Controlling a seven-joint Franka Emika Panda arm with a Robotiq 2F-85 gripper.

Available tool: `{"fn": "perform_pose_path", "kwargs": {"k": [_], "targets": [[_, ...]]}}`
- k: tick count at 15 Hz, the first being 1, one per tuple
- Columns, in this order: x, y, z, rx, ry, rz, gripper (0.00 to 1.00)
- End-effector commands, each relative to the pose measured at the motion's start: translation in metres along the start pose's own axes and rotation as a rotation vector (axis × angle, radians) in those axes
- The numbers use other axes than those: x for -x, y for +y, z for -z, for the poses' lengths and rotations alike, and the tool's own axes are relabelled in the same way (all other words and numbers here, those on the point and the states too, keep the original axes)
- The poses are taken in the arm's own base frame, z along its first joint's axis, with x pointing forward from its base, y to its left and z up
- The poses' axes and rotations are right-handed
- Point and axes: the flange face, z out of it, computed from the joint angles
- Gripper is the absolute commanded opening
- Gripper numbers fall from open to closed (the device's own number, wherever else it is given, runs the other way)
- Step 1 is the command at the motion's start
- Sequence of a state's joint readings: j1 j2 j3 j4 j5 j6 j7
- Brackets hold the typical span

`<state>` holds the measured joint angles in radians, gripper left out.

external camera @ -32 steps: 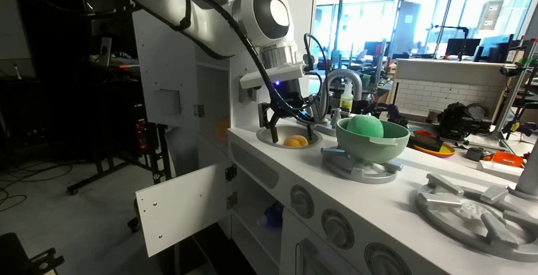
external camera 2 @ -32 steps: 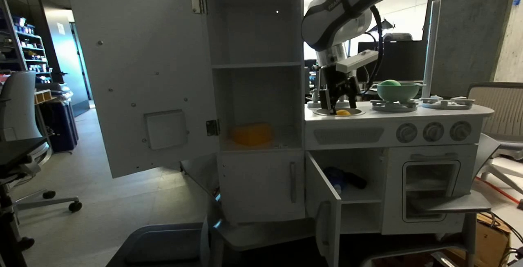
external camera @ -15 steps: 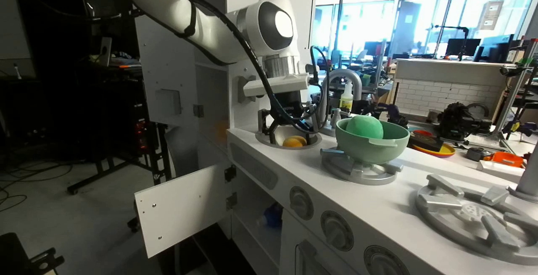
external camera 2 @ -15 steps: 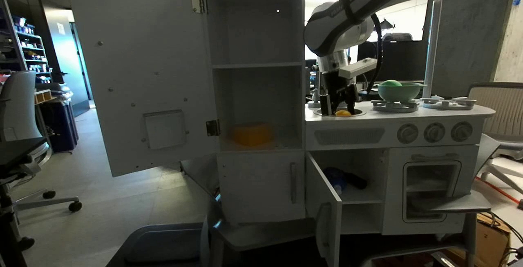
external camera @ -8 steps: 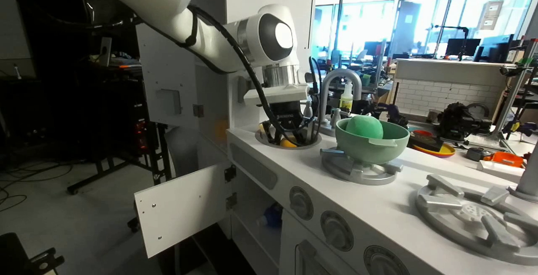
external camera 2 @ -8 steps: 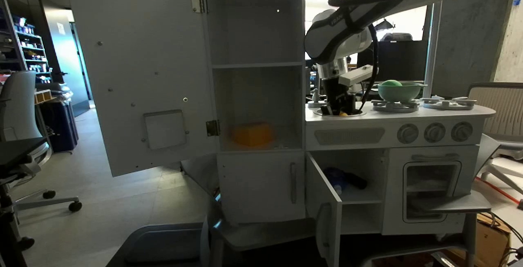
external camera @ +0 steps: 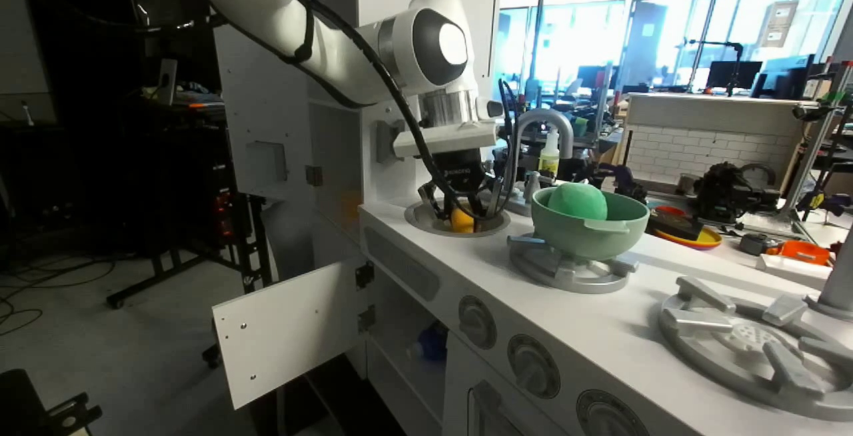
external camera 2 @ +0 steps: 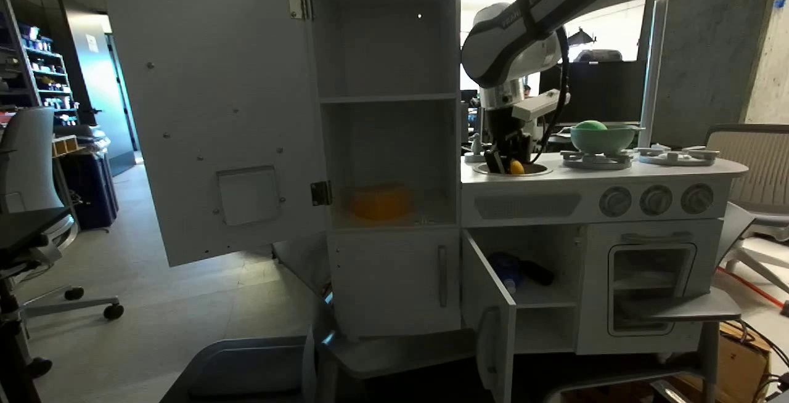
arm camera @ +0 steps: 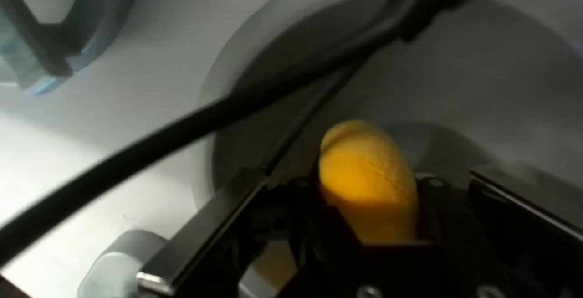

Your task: Open the cabinet and put the yellow objects in the bottom drawer

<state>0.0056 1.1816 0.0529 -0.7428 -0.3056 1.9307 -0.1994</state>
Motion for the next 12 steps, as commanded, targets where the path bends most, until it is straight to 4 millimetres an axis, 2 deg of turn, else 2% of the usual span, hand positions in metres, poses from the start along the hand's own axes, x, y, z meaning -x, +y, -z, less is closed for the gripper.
{"fn": "perform_pose_path", "kwargs": {"k": [1,6,10,12], "targets": [[0.005,0.013,0.037,-0.014,0.067,0.029,0.06],[0.026,0.022,0.084,-0.014,0.115,0.138,0.06],[0.054,0.012,0.128,-0.005,0.073,0.368,0.06],[0.072,0.009,0.143,0.0,0.055,0.476,0.06]]}}
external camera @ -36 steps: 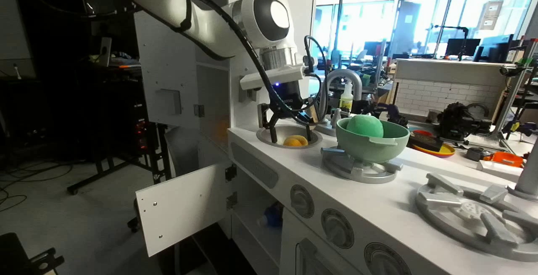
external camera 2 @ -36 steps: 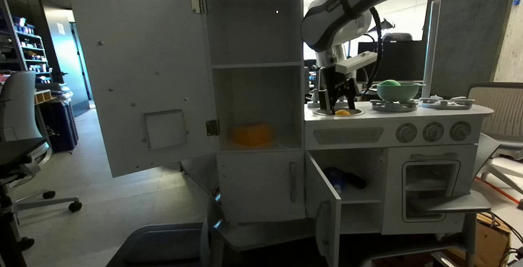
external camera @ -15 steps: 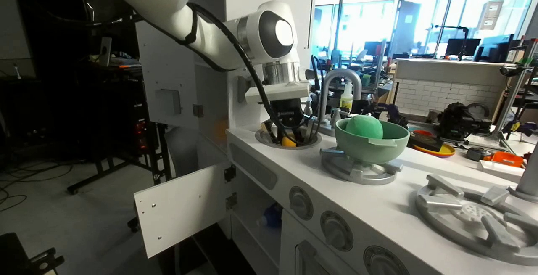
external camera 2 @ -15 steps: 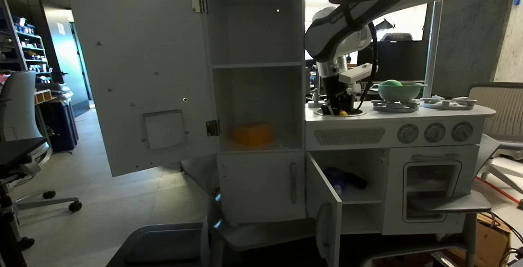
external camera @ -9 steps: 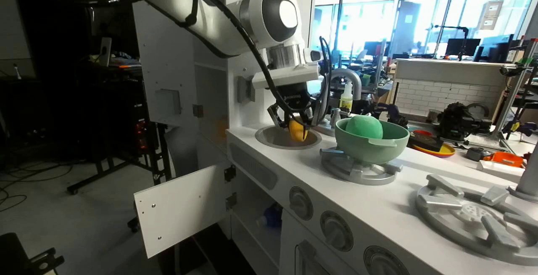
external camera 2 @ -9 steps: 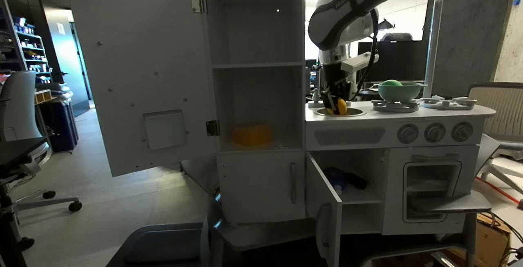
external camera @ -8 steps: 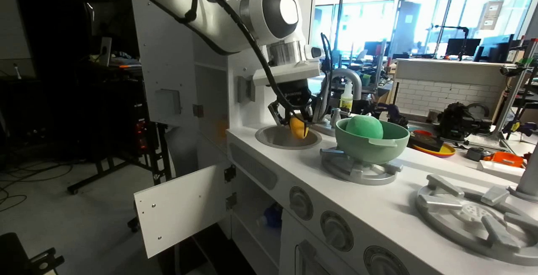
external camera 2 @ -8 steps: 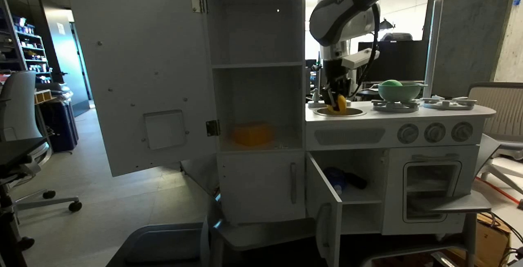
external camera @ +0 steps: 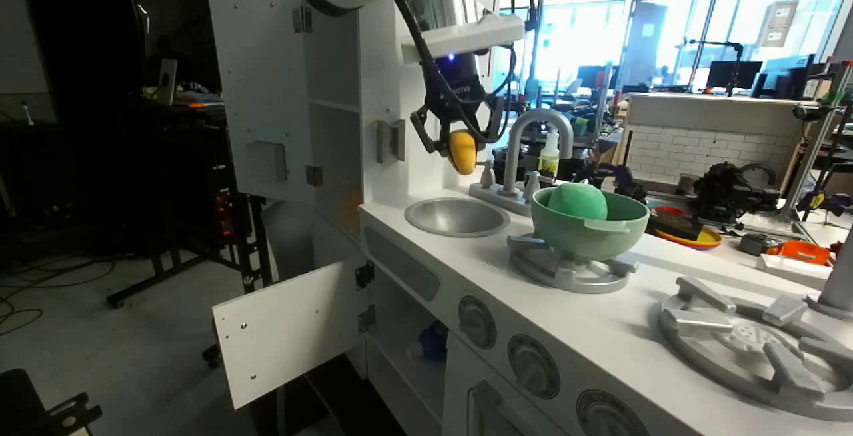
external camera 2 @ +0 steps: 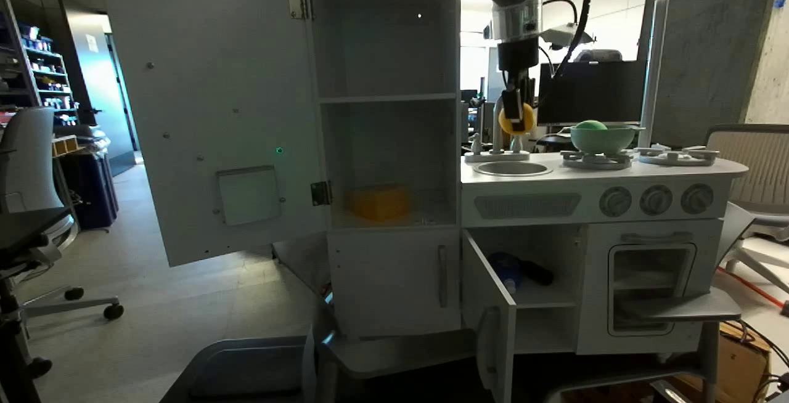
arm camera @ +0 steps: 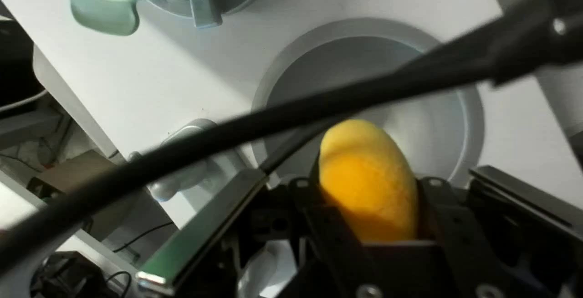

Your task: Open the cabinet and put the yellow objects in the bottom drawer

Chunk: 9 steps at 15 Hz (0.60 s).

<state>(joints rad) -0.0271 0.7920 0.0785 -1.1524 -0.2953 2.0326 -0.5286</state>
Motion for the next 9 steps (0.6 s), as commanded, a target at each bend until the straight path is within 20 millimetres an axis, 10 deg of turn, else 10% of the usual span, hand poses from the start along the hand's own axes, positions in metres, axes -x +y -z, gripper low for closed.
{"fn": "perform_pose_path", "kwargs": {"k": [1,9], "targets": [[0.041,-0.018,0.044,-0.025,-0.042,0.194,0.06],[0.141,-0.046,0.12,0.033,-0.133,0.583,0.06]]}}
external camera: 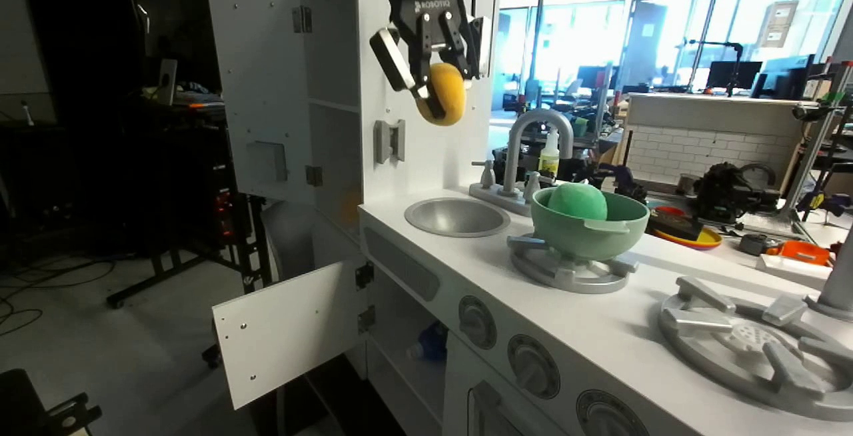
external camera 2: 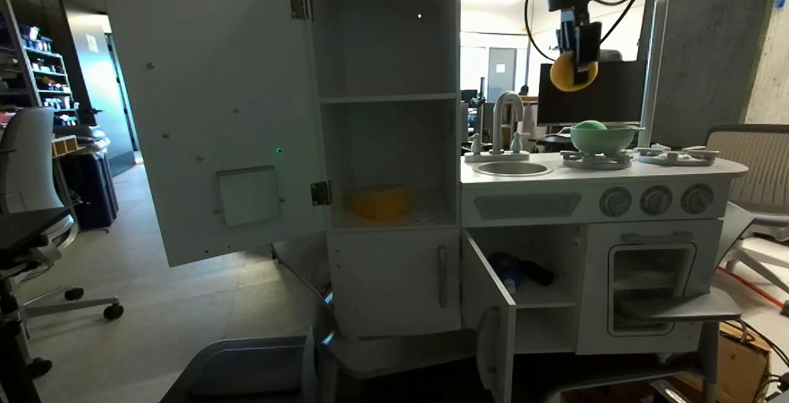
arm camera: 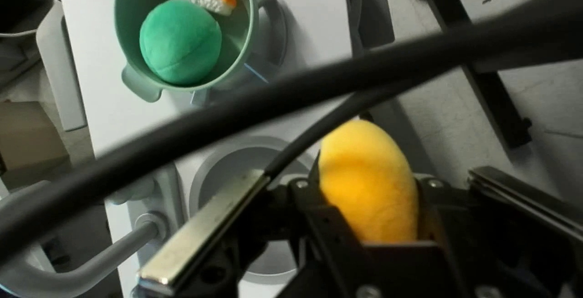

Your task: Open the cabinet and put the yellow objects in the bottom drawer

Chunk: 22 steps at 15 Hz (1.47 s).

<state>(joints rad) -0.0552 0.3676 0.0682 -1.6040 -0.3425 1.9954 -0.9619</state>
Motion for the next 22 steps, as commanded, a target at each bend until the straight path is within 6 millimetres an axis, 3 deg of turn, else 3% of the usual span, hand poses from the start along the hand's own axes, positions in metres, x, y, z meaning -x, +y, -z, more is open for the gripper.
{"fn": "perform_pose_path", "kwargs": {"k": [1,3,7,11,13,14,15,18,22], "targets": [[0.029,-0.056,0.032,0.039,-0.051,0.184,0.06],[0.026,-0.088,0.041,0.064,-0.058,0.265,0.06],[-0.003,-0.171,0.049,0.136,-0.042,0.344,0.06],[-0.048,-0.267,0.035,0.226,0.014,0.374,0.06],[-0.073,-0.316,0.016,0.273,0.063,0.345,0.06],[-0.082,-0.333,0.017,0.303,0.081,0.318,0.06],[-0.089,-0.348,0.004,0.316,0.108,0.293,0.06],[-0.112,-0.363,-0.002,0.387,0.151,0.19,0.06],[-0.126,-0.339,-0.006,0.506,0.177,0.026,0.06]]}}
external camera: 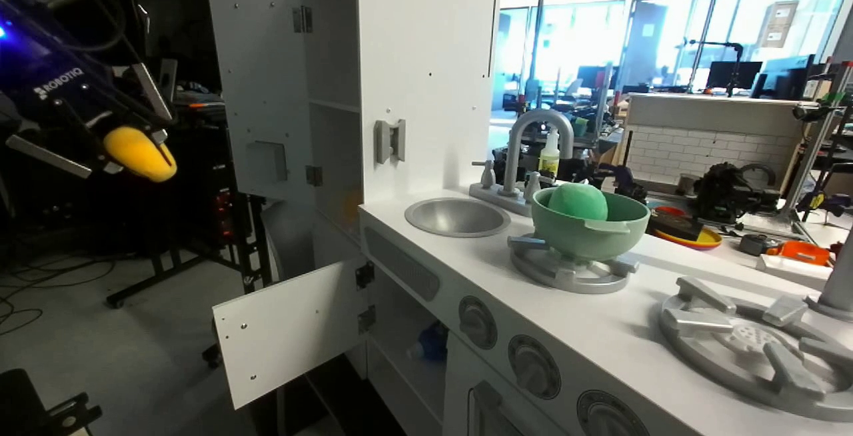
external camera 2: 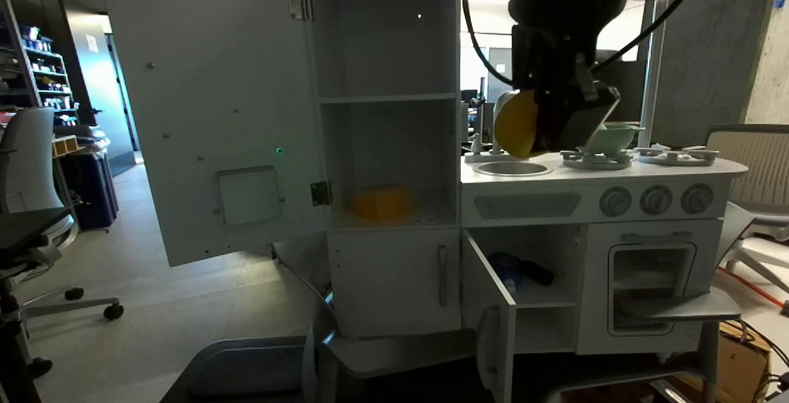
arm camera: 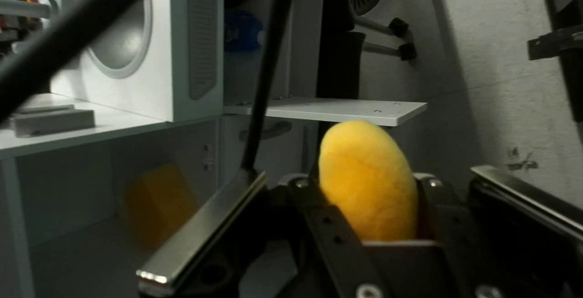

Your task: Open the cabinet and put the yellow objects in the bottom drawer

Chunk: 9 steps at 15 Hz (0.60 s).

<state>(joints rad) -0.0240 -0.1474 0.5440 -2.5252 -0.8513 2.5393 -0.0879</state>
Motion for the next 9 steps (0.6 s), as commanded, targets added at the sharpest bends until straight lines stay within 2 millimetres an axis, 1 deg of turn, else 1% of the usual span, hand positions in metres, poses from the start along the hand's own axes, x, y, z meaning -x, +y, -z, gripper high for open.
{"fn": "perform_pose_path", "kwargs": {"k": [1,3,4,5,6,8,9], "targets": [[-0.017,0.027,-0.017,0.113,-0.003,-0.121,0.06],[-0.026,0.031,-0.039,0.168,-0.011,-0.16,0.06],[-0.036,0.027,-0.051,0.198,-0.019,-0.172,0.06],[-0.047,0.016,-0.069,0.236,-0.044,-0.163,0.06],[-0.051,0.006,-0.088,0.261,-0.048,-0.171,0.06],[-0.069,-0.003,-0.114,0.296,-0.069,-0.182,0.06],[-0.075,-0.008,-0.133,0.309,-0.075,-0.195,0.06]]}}
